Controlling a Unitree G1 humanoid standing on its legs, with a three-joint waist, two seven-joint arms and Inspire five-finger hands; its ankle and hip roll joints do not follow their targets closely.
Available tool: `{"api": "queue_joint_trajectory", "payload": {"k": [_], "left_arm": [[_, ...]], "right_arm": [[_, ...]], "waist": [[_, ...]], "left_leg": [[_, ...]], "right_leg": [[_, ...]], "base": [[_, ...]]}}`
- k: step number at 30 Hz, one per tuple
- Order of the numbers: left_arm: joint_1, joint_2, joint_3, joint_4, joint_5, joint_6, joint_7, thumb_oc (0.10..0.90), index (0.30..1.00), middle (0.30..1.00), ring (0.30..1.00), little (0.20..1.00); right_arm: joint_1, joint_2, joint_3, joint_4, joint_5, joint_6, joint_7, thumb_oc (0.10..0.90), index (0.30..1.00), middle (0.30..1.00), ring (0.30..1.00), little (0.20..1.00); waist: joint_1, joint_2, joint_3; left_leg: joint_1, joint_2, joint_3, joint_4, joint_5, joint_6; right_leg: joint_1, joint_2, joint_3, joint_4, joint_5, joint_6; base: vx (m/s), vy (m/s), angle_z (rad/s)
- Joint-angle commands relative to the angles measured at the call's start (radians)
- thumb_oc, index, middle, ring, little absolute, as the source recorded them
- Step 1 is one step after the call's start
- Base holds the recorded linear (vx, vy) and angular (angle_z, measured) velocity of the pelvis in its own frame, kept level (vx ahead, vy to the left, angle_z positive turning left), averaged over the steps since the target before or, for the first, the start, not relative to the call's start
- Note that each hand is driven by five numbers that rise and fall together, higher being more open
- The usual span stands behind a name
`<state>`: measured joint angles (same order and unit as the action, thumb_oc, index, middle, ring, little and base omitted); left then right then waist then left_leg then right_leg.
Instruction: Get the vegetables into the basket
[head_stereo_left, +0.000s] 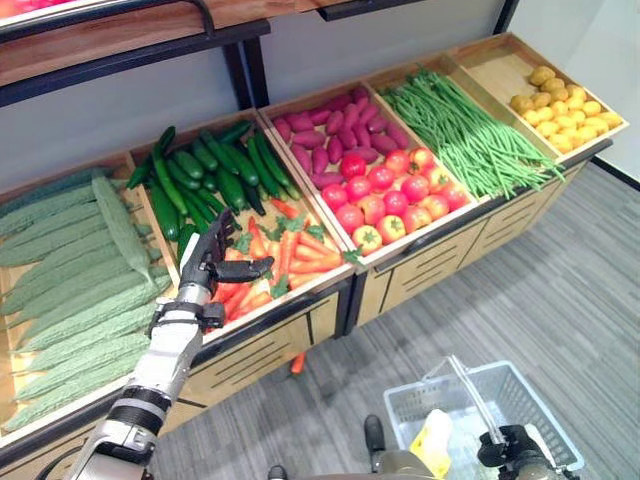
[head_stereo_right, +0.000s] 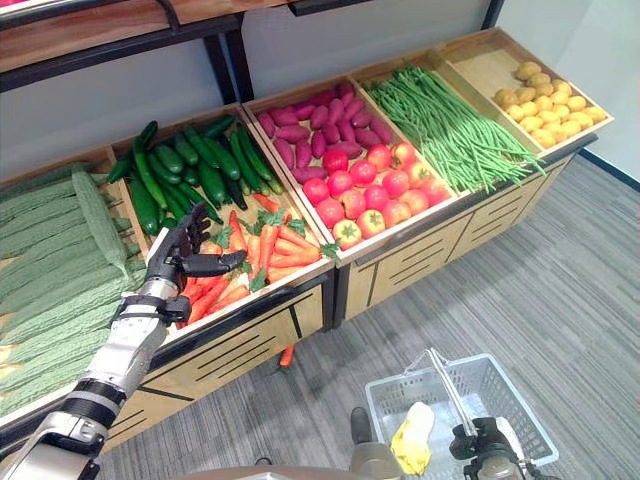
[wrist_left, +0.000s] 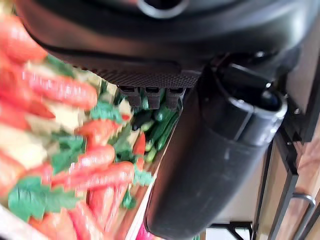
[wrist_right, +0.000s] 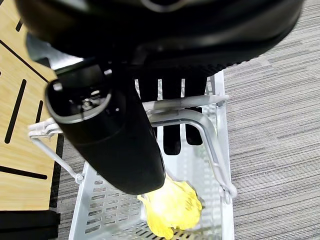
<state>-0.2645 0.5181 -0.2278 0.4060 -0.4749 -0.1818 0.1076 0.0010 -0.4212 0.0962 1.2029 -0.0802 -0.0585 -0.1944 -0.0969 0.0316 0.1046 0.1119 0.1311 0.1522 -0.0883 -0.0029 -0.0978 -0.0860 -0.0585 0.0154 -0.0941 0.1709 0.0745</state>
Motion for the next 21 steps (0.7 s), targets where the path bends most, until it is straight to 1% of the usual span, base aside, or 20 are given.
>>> {"api": "queue_joint_trajectory", "payload": {"k": [1, 4, 7, 9, 10, 11, 12, 14, 15, 17, 18, 19, 20, 21], "left_arm": [[-0.24, 0.036, -0.003, 0.032, -0.019, -0.086, 0.028, 0.9, 1.0, 1.0, 1.0, 1.0], [-0.256, 0.007, -0.019, 0.046, 0.027, -0.078, 0.061, 0.9, 1.0, 1.0, 1.0, 1.0], [-0.268, -0.012, -0.029, 0.058, 0.105, -0.066, 0.108, 0.9, 1.0, 1.0, 1.0, 1.0], [-0.289, -0.021, -0.035, 0.075, 0.214, -0.043, 0.163, 0.9, 1.0, 1.0, 1.0, 1.0], [-0.31, -0.026, -0.051, 0.092, 0.32, -0.023, 0.2, 0.9, 1.0, 1.0, 1.0, 1.0], [-0.316, -0.028, -0.058, 0.099, 0.354, -0.016, 0.214, 0.9, 1.0, 1.0, 1.0, 1.0], [-0.328, -0.028, -0.065, 0.108, 0.419, -0.002, 0.234, 0.9, 1.0, 1.0, 1.0, 1.0], [-0.333, -0.031, -0.068, 0.114, 0.442, 0.003, 0.25, 0.9, 1.0, 1.0, 1.0, 1.0], [-0.354, -0.042, -0.074, 0.131, 0.499, 0.016, 0.283, 0.9, 1.0, 1.0, 1.0, 1.0], [-0.361, -0.048, -0.077, 0.14, 0.527, 0.023, 0.305, 0.9, 1.0, 1.0, 1.0, 1.0], [-0.378, -0.066, -0.086, 0.162, 0.573, 0.035, 0.343, 0.9, 1.0, 1.0, 1.0, 1.0], [-0.379, -0.066, -0.087, 0.163, 0.573, 0.035, 0.343, 0.9, 1.0, 1.0, 1.0, 1.0], [-0.394, -0.073, -0.089, 0.176, 0.629, 0.056, 0.394, 0.9, 1.0, 1.0, 1.0, 1.0], [-0.401, -0.08, -0.089, 0.183, 0.652, 0.063, 0.412, 0.9, 1.0, 1.0, 1.0, 1.0]], "right_arm": [[-0.057, -0.06, 0.023, -0.013, 0.003, -0.03, -0.028, 0.4, 0.3, 0.3, 0.3, 0.3], [-0.062, -0.057, 0.033, -0.029, 0.002, -0.03, -0.035, 0.4, 0.3, 0.3, 0.3, 0.3], [-0.068, -0.055, 0.037, -0.034, 0.003, -0.031, -0.045, 0.4, 0.3, 0.3, 0.3, 0.3], [-0.078, -0.053, 0.045, -0.045, 0.007, -0.033, -0.052, 0.4, 0.3, 0.3, 0.3, 0.3], [-0.088, -0.054, 0.05, -0.042, 0.011, -0.035, -0.06, 0.4, 0.3, 0.3, 0.3, 0.3], [-0.093, -0.052, 0.052, -0.043, 0.013, -0.037, -0.064, 0.4, 0.3, 0.3, 0.3, 0.3], [-0.1, -0.052, 0.058, -0.043, 0.015, -0.04, -0.067, 0.4, 0.3, 0.3, 0.3, 0.3], [-0.1, -0.051, 0.058, -0.048, 0.015, -0.042, -0.072, 0.4, 0.3, 0.3, 0.3, 0.3], [-0.108, -0.049, 0.065, -0.049, 0.017, -0.048, -0.082, 0.4, 0.3, 0.3, 0.3, 0.3], [-0.111, -0.046, 0.069, -0.047, 0.018, -0.048, -0.086, 0.4, 0.3, 0.3, 0.3, 0.3], [-0.12, -0.041, 0.076, -0.035, 0.021, -0.054, -0.097, 0.4, 0.3, 0.3, 0.3, 0.3], [-0.121, -0.041, 0.076, -0.034, 0.021, -0.054, -0.098, 0.4, 0.3, 0.3, 0.3, 0.3], [-0.124, -0.036, 0.085, -0.041, 0.021, -0.058, -0.107, 0.4, 0.3, 0.3, 0.3, 0.3], [-0.123, -0.034, 0.089, -0.049, 0.02, -0.06, -0.112, 0.4, 0.3, 0.3, 0.3, 0.3]], "waist": [[-0.014, -0.045, -0.047], [-0.021, -0.045, -0.04], [-0.022, -0.045, -0.034], [-0.023, -0.048, -0.026], [-0.024, -0.048, -0.018], [-0.024, -0.049, -0.015], [-0.024, -0.05, -0.011], [-0.024, -0.05, -0.009], [-0.025, -0.052, -0.005], [-0.025, -0.052, -0.003], [-0.027, -0.052, 0.0], [-0.027, -0.052, 0.0], [-0.03, -0.054, 0.002], [-0.032, -0.055, 0.003]], "left_leg": [[-0.035, 0.016, -0.022, 0.001, 0.006, -0.018], [-0.039, 0.018, -0.02, 0.001, 0.007, -0.018], [-0.044, 0.02, -0.016, 0.001, 0.009, -0.018], [-0.05, 0.023, -0.015, 0.001, 0.011, -0.019], [-0.056, 0.026, -0.016, 0.001, 0.014, -0.019], [-0.058, 0.026, -0.015, 0.001, 0.015, -0.019], [-0.061, 0.028, -0.012, 0.001, 0.017, -0.02], [-0.063, 0.029, -0.011, 0.001, 0.018, -0.021], [-0.069, 0.031, -0.009, 0.001, 0.021, -0.021], [-0.071, 0.032, -0.008, 0.001, 0.022, -0.022], [-0.075, 0.036, -0.007, 0.001, 0.024, -0.024], [-0.075, 0.036, -0.007, 0.001, 0.024, -0.024], [-0.076, 0.041, -0.004, 0.001, 0.025, -0.025], [-0.076, 0.043, -0.003, 0.001, 0.025, -0.026]], "right_leg": [[0.044, -0.077, -0.018, 0.007, -0.063, 0.097], [0.036, -0.075, -0.011, 0.007, -0.061, 0.097], [0.029, -0.072, -0.006, 0.007, -0.06, 0.096], [0.021, -0.07, -0.006, 0.007, -0.059, 0.096], [0.014, -0.067, -0.004, 0.007, -0.058, 0.096], [0.009, -0.066, -0.002, 0.007, -0.057, 0.096], [0.004, -0.064, 0.0, 0.007, -0.055, 0.097], [0.001, -0.062, 0.001, 0.007, -0.055, 0.096], [-0.006, -0.059, 0.004, 0.007, -0.055, 0.096], [-0.009, -0.057, 0.005, 0.007, -0.055, 0.095], [-0.012, -0.054, 0.005, 0.007, -0.057, 0.093], [-0.012, -0.054, 0.005, 0.007, -0.056, 0.093], [-0.015, -0.05, 0.008, 0.007, -0.057, 0.092], [-0.016, -0.048, 0.009, 0.007, -0.058, 0.092]], "base": [[0.0, 0.0, 0.0], [0.0, -0.017, -0.05], [0.0, -0.018, -0.07], [-0.02, -0.034, -0.13], [-0.02, -0.043, -0.09], [-0.02, -0.041, -0.04], [-0.01, -0.021, -0.05], [-0.01, -0.023, -0.09], [-0.01, -0.041, -0.09], [-0.01, -0.037, -0.03], [0.0, 0.0, 0.0], [-0.01, -0.055, -0.01], [0.0, -0.04, -0.02], [0.0, -0.049, -0.05]]}}
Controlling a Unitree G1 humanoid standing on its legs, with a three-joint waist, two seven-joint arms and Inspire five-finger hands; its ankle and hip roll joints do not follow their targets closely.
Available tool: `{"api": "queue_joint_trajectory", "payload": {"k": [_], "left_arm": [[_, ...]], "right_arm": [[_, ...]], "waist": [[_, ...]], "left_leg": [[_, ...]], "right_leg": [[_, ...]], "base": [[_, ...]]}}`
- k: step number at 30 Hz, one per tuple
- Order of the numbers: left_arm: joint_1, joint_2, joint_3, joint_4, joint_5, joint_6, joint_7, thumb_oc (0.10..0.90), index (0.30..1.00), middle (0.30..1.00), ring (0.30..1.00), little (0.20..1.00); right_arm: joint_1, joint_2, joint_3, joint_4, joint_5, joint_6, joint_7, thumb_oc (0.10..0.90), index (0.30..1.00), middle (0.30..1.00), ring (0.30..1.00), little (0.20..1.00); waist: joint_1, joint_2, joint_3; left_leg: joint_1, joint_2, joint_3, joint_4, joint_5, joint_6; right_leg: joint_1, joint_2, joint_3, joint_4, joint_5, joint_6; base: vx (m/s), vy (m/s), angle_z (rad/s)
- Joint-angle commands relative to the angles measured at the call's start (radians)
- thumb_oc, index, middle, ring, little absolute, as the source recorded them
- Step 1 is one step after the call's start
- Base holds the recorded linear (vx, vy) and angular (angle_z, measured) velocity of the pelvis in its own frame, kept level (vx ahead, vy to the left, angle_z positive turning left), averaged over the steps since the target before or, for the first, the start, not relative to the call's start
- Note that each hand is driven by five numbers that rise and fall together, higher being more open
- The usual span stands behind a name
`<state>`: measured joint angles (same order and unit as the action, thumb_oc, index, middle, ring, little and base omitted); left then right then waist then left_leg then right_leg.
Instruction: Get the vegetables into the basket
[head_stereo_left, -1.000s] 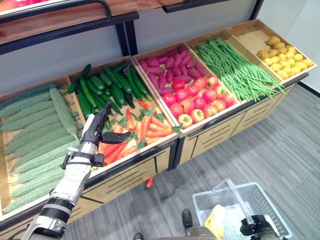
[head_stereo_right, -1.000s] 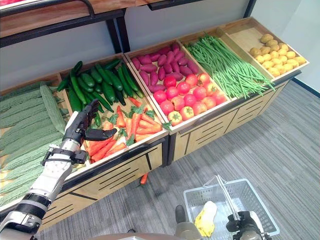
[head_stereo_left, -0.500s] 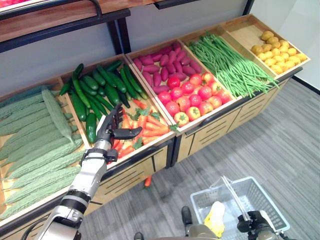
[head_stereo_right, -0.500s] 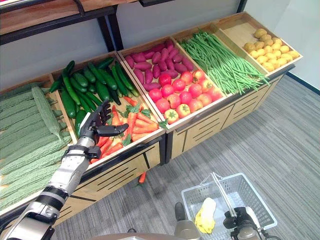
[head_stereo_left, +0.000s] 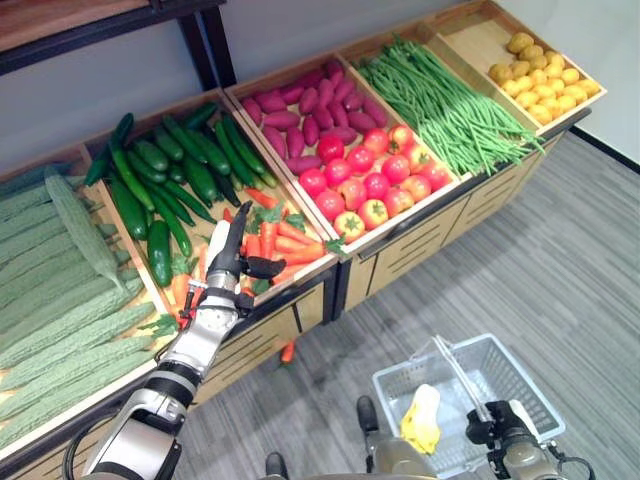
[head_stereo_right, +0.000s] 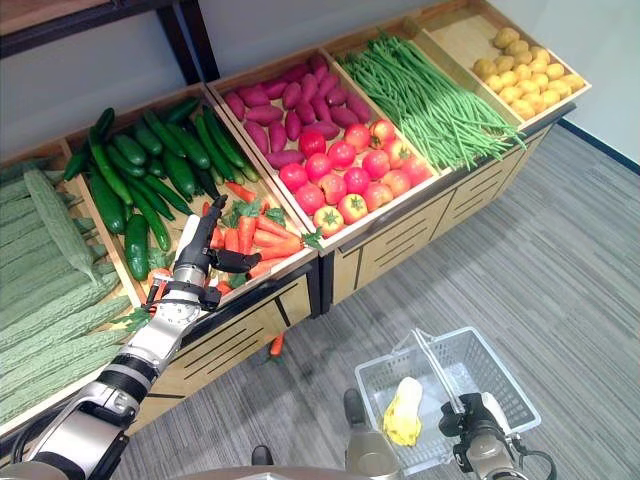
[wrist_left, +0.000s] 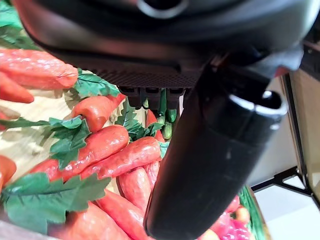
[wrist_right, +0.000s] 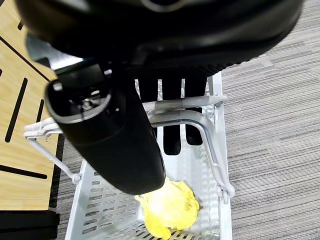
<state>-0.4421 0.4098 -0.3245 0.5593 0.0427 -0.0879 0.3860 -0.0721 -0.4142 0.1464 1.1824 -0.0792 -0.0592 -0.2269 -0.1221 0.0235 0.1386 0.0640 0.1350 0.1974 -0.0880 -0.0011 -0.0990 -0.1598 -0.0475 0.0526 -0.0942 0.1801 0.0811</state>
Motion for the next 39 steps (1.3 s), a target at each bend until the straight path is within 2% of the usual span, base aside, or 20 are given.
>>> {"api": "queue_joint_trajectory", "payload": {"k": [1, 5, 19, 25, 37, 39], "left_arm": [[-0.232, 0.022, 0.005, 0.042, 0.156, -0.02, 0.153, 0.9, 1.0, 1.0, 1.0, 1.0], [-0.253, -0.006, 0.0, 0.059, 0.222, 0.013, 0.223, 0.9, 1.0, 1.0, 1.0, 1.0], [-0.296, -0.109, 0.033, 0.111, 0.256, 0.086, 0.434, 0.9, 1.0, 1.0, 1.0, 1.0], [-0.296, -0.119, 0.049, 0.132, 0.262, 0.111, 0.495, 0.9, 1.0, 1.0, 1.0, 1.0], [-0.285, -0.127, 0.061, 0.166, 0.246, 0.123, 0.528, 0.9, 1.0, 1.0, 1.0, 1.0], [-0.274, -0.131, 0.059, 0.183, 0.241, 0.125, 0.52, 0.527, 0.478, 0.478, 0.478, 0.478]], "right_arm": [[-0.05, -0.041, 0.043, -0.03, 0.019, -0.061, -0.085, 0.4, 0.3, 0.3, 0.3, 0.3], [-0.053, -0.034, 0.056, -0.017, 0.018, -0.068, -0.101, 0.4, 0.3, 0.3, 0.3, 0.3], [-0.067, -0.013, 0.107, -0.014, 0.018, -0.085, -0.151, 0.4, 0.3, 0.3, 0.3, 0.3], [-0.066, -0.009, 0.118, -0.027, 0.015, -0.095, -0.172, 0.4, 0.3, 0.3, 0.3, 0.3], [-0.06, 0.0, 0.127, -0.021, 0.007, -0.098, -0.186, 0.4, 0.3, 0.3, 0.3, 0.3], [-0.055, 0.0, 0.125, -0.034, 0.007, -0.1, -0.188, 0.4, 0.3, 0.3, 0.3, 0.3]], "waist": [[-0.008, -0.047, -0.03], [-0.011, -0.05, -0.026], [-0.03, -0.063, -0.016], [-0.032, -0.066, -0.012], [-0.03, -0.066, -0.007], [-0.03, -0.068, -0.005]], "left_leg": [[-0.029, 0.04, -0.046, 0.001, 0.024, -0.026], [-0.028, 0.048, -0.042, 0.001, 0.027, -0.031], [-0.044, 0.073, -0.025, 0.001, 0.042, -0.045], [-0.048, 0.081, -0.016, 0.001, 0.047, -0.049], [-0.053, 0.079, -0.021, 0.001, 0.045, -0.048], [-0.053, 0.078, -0.025, 0.001, 0.044, -0.046]], "right_leg": [[0.057, -0.056, -0.025, 0.007, -0.068, 0.084], [0.053, -0.048, -0.022, 0.007, -0.07, 0.082], [0.023, -0.021, -0.01, 0.007, -0.071, 0.072], [0.015, -0.012, -0.007, 0.007, -0.072, 0.068], [0.012, -0.015, -0.016, 0.007, -0.073, 0.066], [0.013, -0.017, -0.02, 0.007, -0.073, 0.065]], "base": [[0.0, -0.037, -0.09], [0.01, -0.043, -0.05], [0.0, -0.041, -0.03], [0.0, -0.035, -0.11], [0.0, -0.002, 0.0], [0.0, 0.0, 0.0]]}}
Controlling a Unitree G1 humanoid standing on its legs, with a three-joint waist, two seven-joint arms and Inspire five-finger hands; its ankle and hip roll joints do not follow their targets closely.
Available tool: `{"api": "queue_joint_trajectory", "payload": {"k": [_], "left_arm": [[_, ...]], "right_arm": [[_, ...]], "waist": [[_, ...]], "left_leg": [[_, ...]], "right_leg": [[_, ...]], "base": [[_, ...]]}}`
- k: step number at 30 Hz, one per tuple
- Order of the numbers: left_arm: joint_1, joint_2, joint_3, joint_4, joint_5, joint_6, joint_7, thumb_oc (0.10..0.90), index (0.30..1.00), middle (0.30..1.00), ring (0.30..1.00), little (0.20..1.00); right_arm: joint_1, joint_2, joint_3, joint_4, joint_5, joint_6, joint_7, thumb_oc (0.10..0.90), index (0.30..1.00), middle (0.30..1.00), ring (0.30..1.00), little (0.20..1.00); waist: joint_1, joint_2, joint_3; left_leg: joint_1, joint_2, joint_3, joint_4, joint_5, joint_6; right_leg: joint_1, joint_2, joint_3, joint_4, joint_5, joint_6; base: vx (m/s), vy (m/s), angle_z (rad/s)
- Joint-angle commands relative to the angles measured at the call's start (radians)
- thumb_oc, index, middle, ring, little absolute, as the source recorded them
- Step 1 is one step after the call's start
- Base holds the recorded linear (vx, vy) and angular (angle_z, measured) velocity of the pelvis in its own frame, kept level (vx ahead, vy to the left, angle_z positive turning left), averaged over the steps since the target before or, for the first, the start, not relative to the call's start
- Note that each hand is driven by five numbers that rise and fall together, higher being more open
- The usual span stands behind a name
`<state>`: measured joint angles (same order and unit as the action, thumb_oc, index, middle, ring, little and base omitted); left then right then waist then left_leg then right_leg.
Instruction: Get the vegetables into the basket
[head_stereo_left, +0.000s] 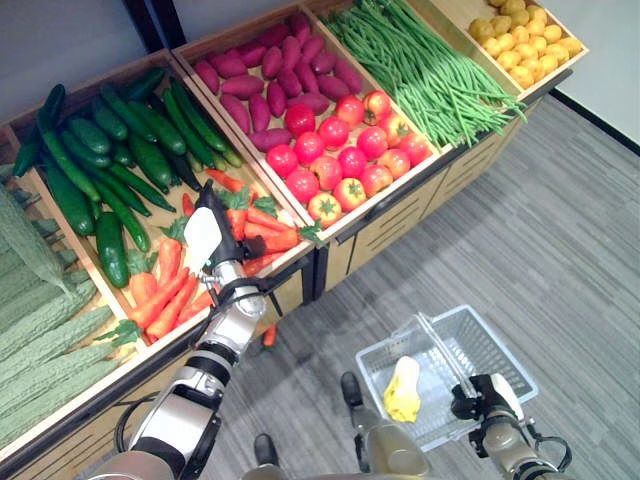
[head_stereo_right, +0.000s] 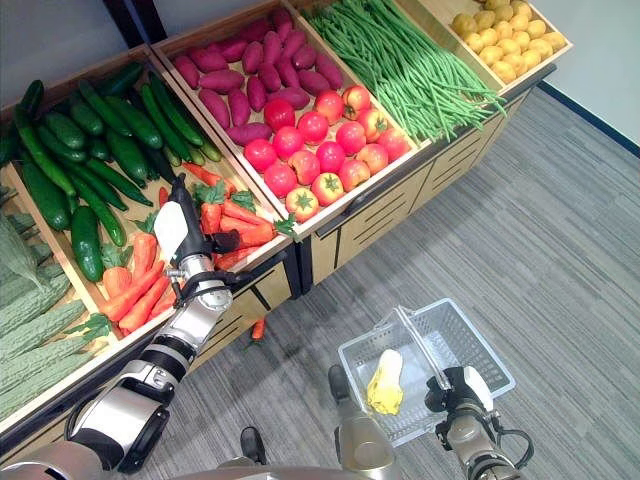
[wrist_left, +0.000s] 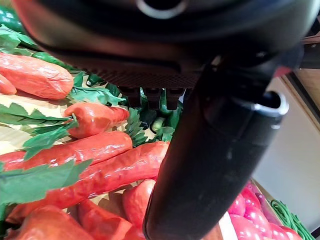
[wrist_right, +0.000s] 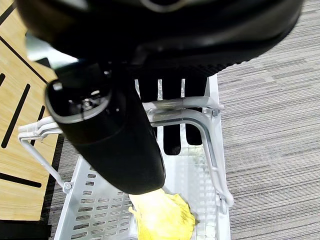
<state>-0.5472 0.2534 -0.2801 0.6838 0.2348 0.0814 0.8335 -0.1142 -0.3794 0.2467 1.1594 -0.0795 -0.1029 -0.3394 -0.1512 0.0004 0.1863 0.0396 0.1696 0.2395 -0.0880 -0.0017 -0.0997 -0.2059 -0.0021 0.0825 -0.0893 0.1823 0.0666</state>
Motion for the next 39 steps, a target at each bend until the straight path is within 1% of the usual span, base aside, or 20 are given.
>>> {"api": "queue_joint_trajectory", "payload": {"k": [1, 5, 10, 15, 18, 23, 24, 26, 27, 28, 30, 31, 32, 34, 37, 39], "left_arm": [[-0.167, 0.023, 0.007, 0.072, 0.047, -0.043, 0.06, 0.4, 0.3, 0.3, 0.3, 0.3], [-0.157, 0.009, 0.006, 0.128, 0.008, -0.043, 0.037, 0.4, 0.3, 0.3, 0.3, 0.3], [-0.159, -0.004, 0.005, 0.192, -0.019, -0.044, 0.035, 0.4, 0.3, 0.3, 0.3, 0.3], [-0.151, 0.002, 0.002, 0.207, -0.031, -0.052, 0.026, 0.4, 0.3, 0.3, 0.3, 0.3], [-0.164, 0.027, 0.013, 0.165, -0.024, -0.058, 0.036, 0.4, 0.3, 0.3, 0.3, 0.3], [-0.207, 0.095, 0.043, -0.004, 0.021, -0.063, 0.061, 0.4, 0.3, 0.3, 0.3, 0.3], [-0.205, 0.095, 0.044, -0.007, 0.022, -0.062, 0.06, 0.4, 0.3, 0.3, 0.3, 0.3], [-0.216, 0.146, 0.068, -0.109, 0.075, -0.066, 0.06, 0.4, 0.3, 0.3, 0.3, 0.3], [-0.215, 0.147, 0.069, -0.111, 0.076, -0.065, 0.059, 0.4, 0.3, 0.3, 0.3, 0.3], [-0.218, 0.169, 0.077, -0.142, 0.096, -0.071, 0.053, 0.4, 0.3, 0.3, 0.3, 0.3], [-0.212, 0.202, 0.073, -0.211, 0.129, -0.089, 0.018, 0.4, 0.3, 0.3, 0.3, 0.3], [-0.193, 0.235, 0.061, -0.271, 0.169, -0.107, -0.025, 0.4, 0.3, 0.3, 0.3, 0.3], [-0.181, 0.241, 0.053, -0.295, 0.165, -0.124, -0.054, 0.4, 0.3, 0.3, 0.3, 0.3], [-0.159, 0.259, 0.046, -0.33, 0.183, -0.138, -0.084, 0.4, 0.3, 0.3, 0.3, 0.3], [-0.127, 0.27, 0.037, -0.383, 0.15, -0.181, -0.149, 0.4, 0.3, 0.3, 0.3, 0.3], [-0.097, 0.279, 0.03, -0.412, 0.099, -0.209, -0.214, 0.4, 0.3, 0.3, 0.3, 0.3]], "right_arm": [[-0.015, -0.034, 0.025, -0.006, 0.009, -0.056, -0.075, 0.4, 0.3, 0.3, 0.3, 0.3], [-0.017, -0.032, 0.026, -0.007, 0.01, -0.052, -0.077, 0.4, 0.3, 0.3, 0.3, 0.3], [-0.018, -0.031, 0.031, 0.002, 0.009, -0.051, -0.076, 0.4, 0.3, 0.3, 0.3, 0.3], [-0.014, -0.03, 0.031, -0.003, 0.008, -0.054, -0.075, 0.4, 0.3, 0.3, 0.3, 0.3], [-0.003, -0.03, 0.024, 0.001, 0.007, -0.054, -0.073, 0.4, 0.3, 0.3, 0.3, 0.3], [0.004, -0.031, 0.017, 0.009, 0.008, -0.053, -0.059, 0.4, 0.3, 0.3, 0.3, 0.3], [0.003, -0.031, 0.018, 0.009, 0.008, -0.053, -0.059, 0.4, 0.3, 0.3, 0.3, 0.3], [0.014, -0.032, 0.014, -0.004, 0.007, -0.056, -0.043, 0.4, 0.3, 0.3, 0.3, 0.3], [0.014, -0.032, 0.015, -0.005, 0.007, -0.056, -0.043, 0.4, 0.3, 0.3, 0.3, 0.3], [0.014, -0.033, 0.015, 0.001, 0.007, -0.058, -0.03, 0.4, 0.3, 0.3, 0.3, 0.3], [0.017, -0.036, 0.013, 0.001, 0.008, -0.062, -0.014, 0.4, 0.3, 0.3, 0.3, 0.3], [0.025, -0.039, 0.006, -0.007, 0.01, -0.063, -0.002, 0.4, 0.3, 0.3, 0.3, 0.3], [0.026, -0.039, 0.0, -0.008, 0.012, -0.064, 0.001, 0.4, 0.3, 0.3, 0.3, 0.3], [0.036, -0.039, -0.008, -0.015, 0.013, -0.063, 0.01, 0.4, 0.3, 0.3, 0.3, 0.3], [0.046, -0.044, -0.026, -0.02, 0.014, -0.061, 0.018, 0.4, 0.3, 0.3, 0.3, 0.3], [0.053, -0.047, -0.039, -0.021, 0.018, -0.057, 0.024, 0.4, 0.3, 0.3, 0.3, 0.3]], "waist": [[0.0, -0.045, -0.052], [0.002, -0.047, -0.049], [0.002, -0.049, -0.05], [0.0, -0.052, -0.053], [-0.001, -0.053, -0.061], [0.003, -0.049, -0.077], [0.003, -0.049, -0.076], [0.008, -0.047, -0.09], [0.008, -0.047, -0.09], [0.011, -0.046, -0.099], [0.015, -0.042, -0.109], [0.019, -0.04, -0.117], [0.022, -0.039, -0.119], [0.025, -0.038, -0.125], [0.031, -0.037, -0.13], [0.037, -0.035, -0.133]], "left_leg": [[-0.03, 0.042, -0.069, 0.001, 0.044, -0.045], [-0.032, 0.039, -0.076, 0.001, 0.041, -0.042], [-0.027, 0.037, -0.075, 0.001, 0.038, -0.041], [-0.018, 0.038, -0.068, 0.001, 0.034, -0.041], [-0.007, 0.039, -0.064, 0.001, 0.029, -0.042], [0.009, 0.038, -0.067, 0.001, 0.021, -0.043], [0.009, 0.038, -0.067, 0.001, 0.02, -0.043], [0.018, 0.038, -0.069, 0.001, 0.014, -0.044], [0.018, 0.038, -0.069, 0.001, 0.014, -0.044], [0.023, 0.036, -0.071, 0.001, 0.011, -0.043], [0.029, 0.032, -0.078, 0.001, 0.005, -0.041], [0.031, 0.028, -0.083, 0.001, 0.002, -0.039], [0.031, 0.026, -0.086, 0.001, 0.001, -0.037], [0.031, 0.023, -0.092, 0.001, -0.001, -0.035], [0.031, 0.016, -0.101, 0.001, -0.002, -0.031], [0.03, 0.009, -0.106, 0.001, -0.002, -0.027]], "right_leg": [[0.059, -0.063, -0.052, 0.002, -0.076, 0.08], [0.061, -0.066, -0.053, 0.002, -0.076, 0.078], [0.062, -0.066, -0.05, 0.002, -0.075, 0.079], [0.066, -0.063, -0.044, 0.002, -0.077, 0.079], [0.077, -0.063, -0.044, 0.002, -0.081, 0.08], [0.097, -0.064, -0.05, 0.002, -0.088, 0.083], [0.098, -0.064, -0.05, 0.002, -0.089, 0.083], [0.112, -0.068, -0.057, 0.002, -0.093, 0.086], [0.113, -0.068, -0.057, 0.002, -0.093, 0.086], [0.121, -0.071, -0.06, 0.002, -0.096, 0.088], [0.13, -0.075, -0.064, 0.002, -0.097, 0.088], [0.136, -0.079, -0.069, 0.002, -0.098, 0.09], [0.138, -0.082, -0.072, 0.002, -0.097, 0.09], [0.142, -0.087, -0.077, 0.002, -0.097, 0.091], [0.149, -0.096, -0.088, 0.002, -0.096, 0.094], [0.154, -0.104, -0.094, 0.002, -0.093, 0.095]], "base": [[0.0, 0.0, 0.0], [0.0, 0.004, 0.01], [0.0, 0.0, 0.0], [0.0, 0.0, 0.0], [0.0, 0.0, 0.0], [0.0, 0.0, 0.0], [0.0, 0.0, 0.0], [0.01, 0.005, 0.02], [0.01, 0.013, 0.07], [0.01, 0.029, 0.1], [0.01, 0.043, 0.08], [0.0, 0.045, 0.12], [-0.01, 0.047, 0.16], [-0.01, 0.035, 0.14], [-0.02, 0.041, 0.07], [-0.03, 0.055, 0.09]]}}
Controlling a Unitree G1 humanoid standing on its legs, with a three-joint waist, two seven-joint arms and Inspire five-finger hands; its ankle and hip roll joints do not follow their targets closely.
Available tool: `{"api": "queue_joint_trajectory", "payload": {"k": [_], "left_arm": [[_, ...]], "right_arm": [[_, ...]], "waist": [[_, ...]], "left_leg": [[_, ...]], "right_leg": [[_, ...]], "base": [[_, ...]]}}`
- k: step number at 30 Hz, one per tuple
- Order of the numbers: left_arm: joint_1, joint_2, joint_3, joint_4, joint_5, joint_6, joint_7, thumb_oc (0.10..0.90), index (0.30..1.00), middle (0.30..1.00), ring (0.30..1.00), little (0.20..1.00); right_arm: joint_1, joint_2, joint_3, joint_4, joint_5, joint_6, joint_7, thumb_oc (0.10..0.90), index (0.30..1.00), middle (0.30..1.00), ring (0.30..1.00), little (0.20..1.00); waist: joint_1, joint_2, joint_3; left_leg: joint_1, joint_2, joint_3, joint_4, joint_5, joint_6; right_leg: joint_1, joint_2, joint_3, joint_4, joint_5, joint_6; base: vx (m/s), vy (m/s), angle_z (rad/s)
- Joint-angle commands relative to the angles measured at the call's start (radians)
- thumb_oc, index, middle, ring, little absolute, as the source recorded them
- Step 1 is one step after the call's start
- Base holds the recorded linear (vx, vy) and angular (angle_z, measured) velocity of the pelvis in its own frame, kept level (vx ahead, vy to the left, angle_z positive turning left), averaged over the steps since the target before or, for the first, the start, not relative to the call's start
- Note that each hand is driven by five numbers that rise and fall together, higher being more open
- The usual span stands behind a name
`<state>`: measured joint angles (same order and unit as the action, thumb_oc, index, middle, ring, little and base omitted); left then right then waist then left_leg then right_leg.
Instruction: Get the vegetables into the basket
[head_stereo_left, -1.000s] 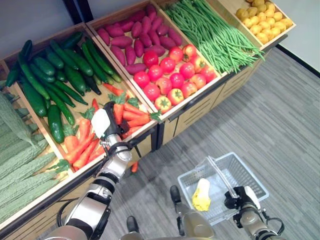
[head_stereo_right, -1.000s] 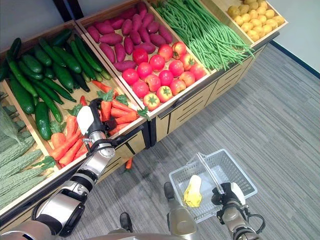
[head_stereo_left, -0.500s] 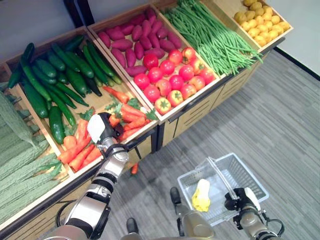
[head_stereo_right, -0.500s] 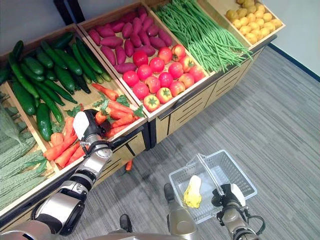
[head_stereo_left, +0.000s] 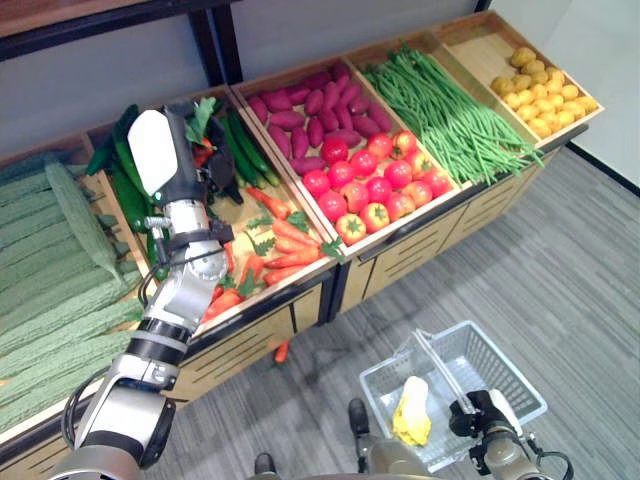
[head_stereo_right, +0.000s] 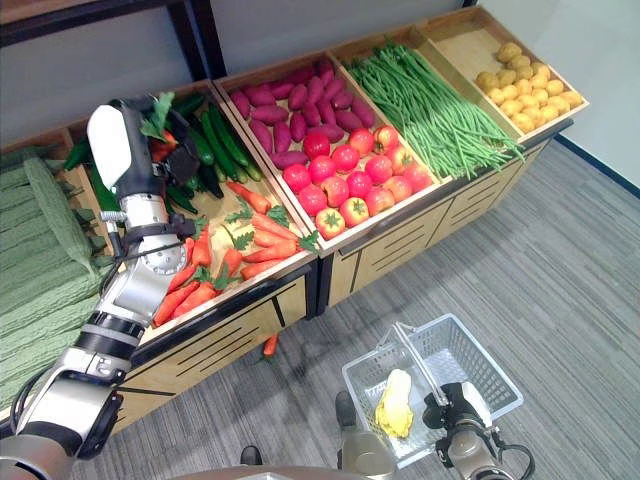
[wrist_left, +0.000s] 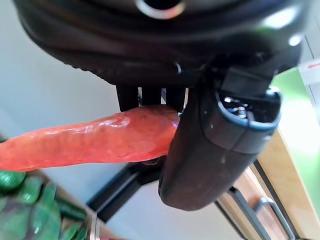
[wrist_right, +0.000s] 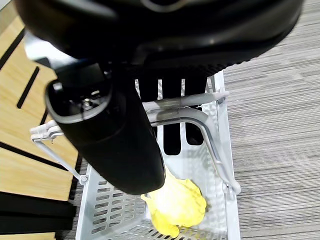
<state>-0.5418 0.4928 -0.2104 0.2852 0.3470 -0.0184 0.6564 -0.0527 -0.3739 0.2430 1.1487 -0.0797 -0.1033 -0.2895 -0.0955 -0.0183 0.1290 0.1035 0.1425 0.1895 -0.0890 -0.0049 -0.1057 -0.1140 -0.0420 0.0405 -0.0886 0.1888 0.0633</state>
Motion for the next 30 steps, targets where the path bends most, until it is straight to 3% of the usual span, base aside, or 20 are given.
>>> {"api": "queue_joint_trajectory", "payload": {"k": [1, 6, 13, 30], "left_arm": [[-0.083, 0.066, -0.045, -0.034, -0.047, -0.131, -0.087, 0.4, 0.3, 0.3, 0.3, 0.3], [-0.032, 0.153, -0.061, -0.059, -0.078, -0.155, -0.195, 0.4, 0.3, 0.3, 0.3, 0.3], [0.031, 0.242, -0.064, -0.093, -0.009, -0.168, -0.25, 0.4, 0.3, 0.3, 0.3, 0.3], [-0.062, 0.44, -0.234, 0.011, 0.304, -0.152, -0.246, 0.4, 0.3, 0.3, 0.3, 0.3]], "right_arm": [[-0.003, -0.058, -0.048, -0.012, 0.021, -0.054, -0.019, 0.4, 0.3, 0.3, 0.3, 0.3], [0.017, -0.065, -0.071, -0.03, 0.02, -0.055, 0.003, 0.4, 0.3, 0.3, 0.3, 0.3], [0.041, -0.057, -0.086, -0.035, 0.016, -0.06, 0.022, 0.4, 0.3, 0.3, 0.3, 0.3], [0.059, -0.054, -0.082, -0.041, 0.011, -0.086, 0.019, 0.4, 0.3, 0.3, 0.3, 0.3]], "waist": [[-0.013, -0.014, -0.078], [-0.001, -0.011, -0.086], [0.009, -0.015, -0.088], [0.008, -0.012, -0.093]], "left_leg": [[-0.035, 0.03, -0.064, 0.002, 0.001, -0.018], [-0.034, 0.013, -0.079, 0.002, 0.001, -0.011], [-0.037, -0.004, -0.09, 0.002, -0.001, -0.003], [-0.036, -0.026, -0.088, 0.002, -0.002, 0.005]], "right_leg": [[0.066, -0.071, -0.058, 0.001, -0.098, 0.1], [0.075, -0.087, -0.068, 0.001, -0.091, 0.107], [0.081, -0.107, -0.079, 0.001, -0.084, 0.117], [0.081, -0.13, -0.077, 0.001, -0.076, 0.134]], "base": [[-0.04, 0.075, 0.08], [-0.01, 0.051, 0.1], [-0.01, 0.044, 0.09], [0.0, 0.01, 0.02]]}}
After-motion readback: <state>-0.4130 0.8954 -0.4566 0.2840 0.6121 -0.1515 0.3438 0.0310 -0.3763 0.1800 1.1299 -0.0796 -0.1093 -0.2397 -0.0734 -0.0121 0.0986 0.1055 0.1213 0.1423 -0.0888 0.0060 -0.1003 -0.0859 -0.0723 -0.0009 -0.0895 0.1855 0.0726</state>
